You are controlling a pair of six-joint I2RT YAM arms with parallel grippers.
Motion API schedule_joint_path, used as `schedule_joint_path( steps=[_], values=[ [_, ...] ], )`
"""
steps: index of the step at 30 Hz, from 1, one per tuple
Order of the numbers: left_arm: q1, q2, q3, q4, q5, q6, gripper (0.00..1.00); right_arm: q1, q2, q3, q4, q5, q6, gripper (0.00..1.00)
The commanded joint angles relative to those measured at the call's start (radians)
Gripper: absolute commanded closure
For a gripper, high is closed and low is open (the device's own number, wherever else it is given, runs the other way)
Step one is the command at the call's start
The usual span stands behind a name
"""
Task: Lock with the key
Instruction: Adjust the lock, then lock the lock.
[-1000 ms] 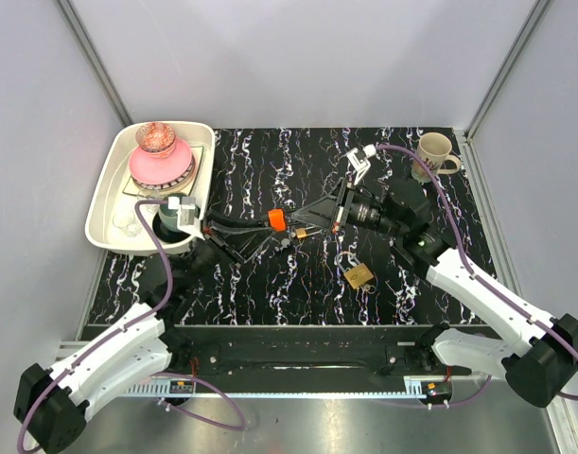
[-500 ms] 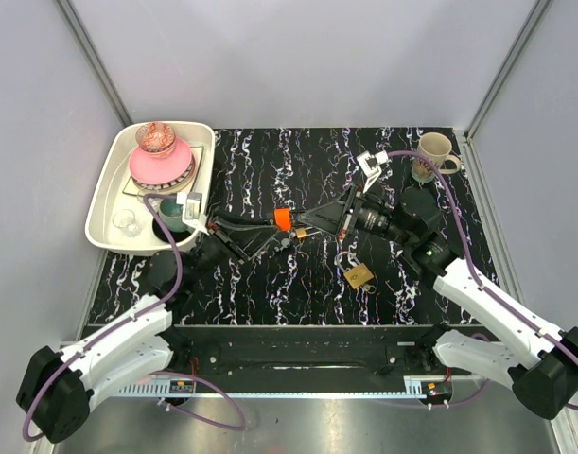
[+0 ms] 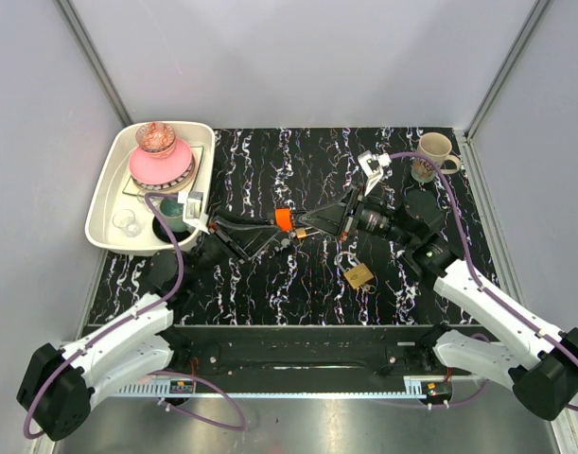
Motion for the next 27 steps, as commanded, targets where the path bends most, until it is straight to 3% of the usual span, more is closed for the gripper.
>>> schedule_joint_path(
  steps=[1,27],
  values=[
    [0.021,0.004,0.051,0.059,-0.065,0.047,1.00,0.020,-0.024,0.001,0.059,-0.134,-0.023,1.00],
    [0.020,0.033,0.145,-0.115,0.032,0.075,1.00,0.110,-0.030,-0.003,0.074,-0.164,-0.149,1.00]
  ],
)
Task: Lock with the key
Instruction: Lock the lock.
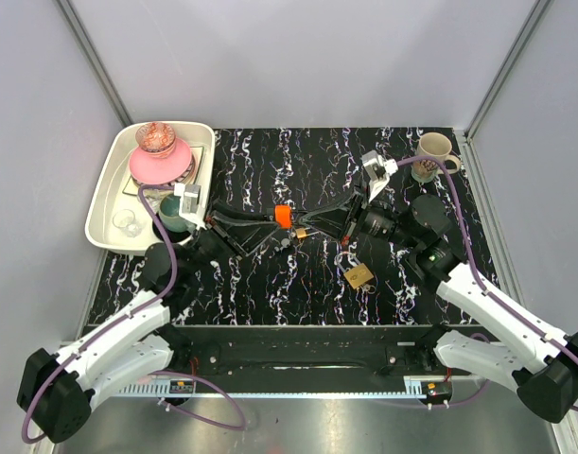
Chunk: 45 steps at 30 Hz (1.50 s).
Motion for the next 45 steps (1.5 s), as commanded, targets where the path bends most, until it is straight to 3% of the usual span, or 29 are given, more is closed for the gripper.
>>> schedule_joint_path(
  steps=[1,23,33,45],
  values=[
    [0.008,0.033,0.070,-0.054,-0.031,0.046,1.00,0.077,-0.003,0.000,-0.006,-0.149,-0.022,1.00],
    [0.005,0.073,0.136,-0.134,0.114,0.112,1.00,0.130,0.094,0.053,-0.035,-0.190,-0.056,1.00],
    [0.005,0.013,0.159,-0.318,0.242,0.308,1.00,0.130,0.103,0.106,-0.130,-0.250,-0.125,1.00],
    [0.005,-0.012,0.156,-0.287,0.340,0.335,1.00,0.130,0.163,0.136,-0.087,-0.383,-0.077,1.00]
  ],
)
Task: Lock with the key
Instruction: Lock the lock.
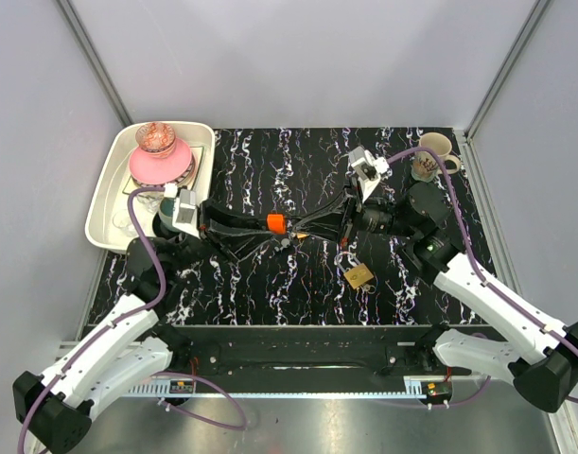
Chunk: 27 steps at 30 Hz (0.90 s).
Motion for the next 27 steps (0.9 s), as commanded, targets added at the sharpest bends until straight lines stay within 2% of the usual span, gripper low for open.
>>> schedule_joint_path(
  steps=[1,7,14,20,27],
  values=[
    [-0.037,0.076,0.036,-0.040,0.134,0.039,1.00,0.102,0.089,0.030,-0.060,-0.213,0.041,1.00],
    [-0.037,0.099,0.046,0.000,0.144,0.005,1.00,0.109,0.097,0.047,-0.135,-0.204,-0.010,1.00],
    [-0.037,0.103,0.026,0.028,0.069,-0.041,1.00,0.116,0.056,0.033,-0.164,-0.156,-0.056,1.00],
    [-0.037,0.096,-0.065,0.114,-0.059,-0.136,1.00,0.116,-0.011,0.003,-0.125,-0.066,-0.042,1.00],
    [-0.037,0.153,-0.097,0.235,-0.066,-0.275,1.00,0.116,-0.041,-0.019,-0.108,-0.018,-0.048,1.00]
  ],
)
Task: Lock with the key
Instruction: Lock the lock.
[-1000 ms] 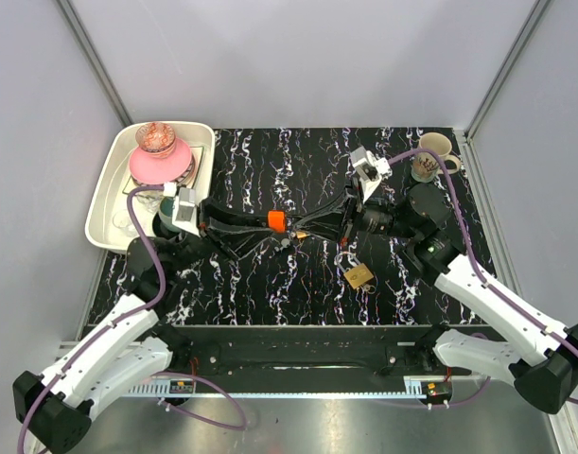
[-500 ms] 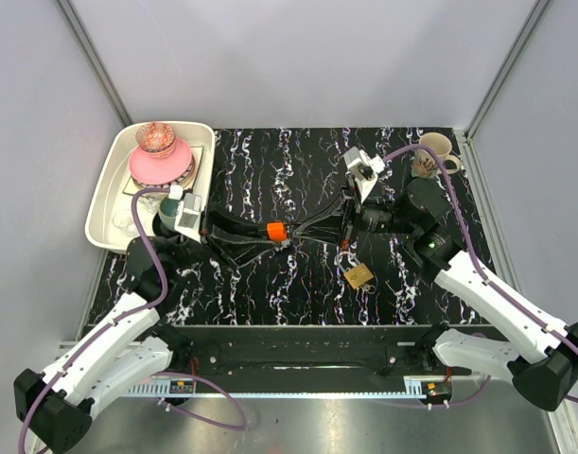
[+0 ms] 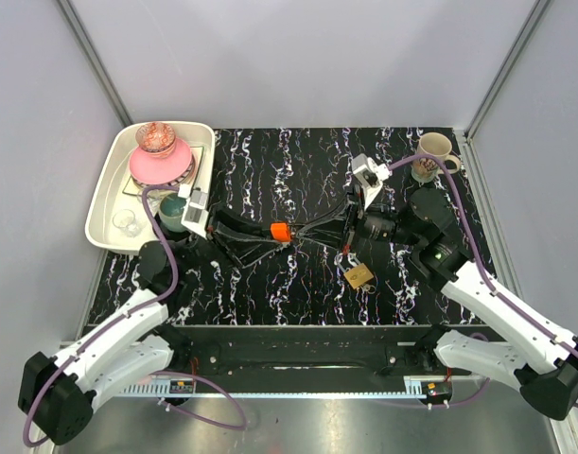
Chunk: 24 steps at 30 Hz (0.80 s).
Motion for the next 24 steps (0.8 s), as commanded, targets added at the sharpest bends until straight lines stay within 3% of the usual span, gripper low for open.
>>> schedule_joint_path(
  steps=[1,8,24],
  values=[
    [-0.022,0.078,-0.025,0.050,-0.134,-0.109,1.00,0.092,0.014,-0.014,0.016,-0.062,-0.023,1.00],
    [-0.021,0.060,-0.116,0.174,-0.232,-0.137,1.00,0.093,-0.023,-0.040,0.057,-0.010,-0.012,1.00],
    [-0.022,0.051,-0.227,0.360,-0.284,-0.133,1.00,0.093,-0.057,-0.101,0.156,0.081,0.040,1.00]
  ],
)
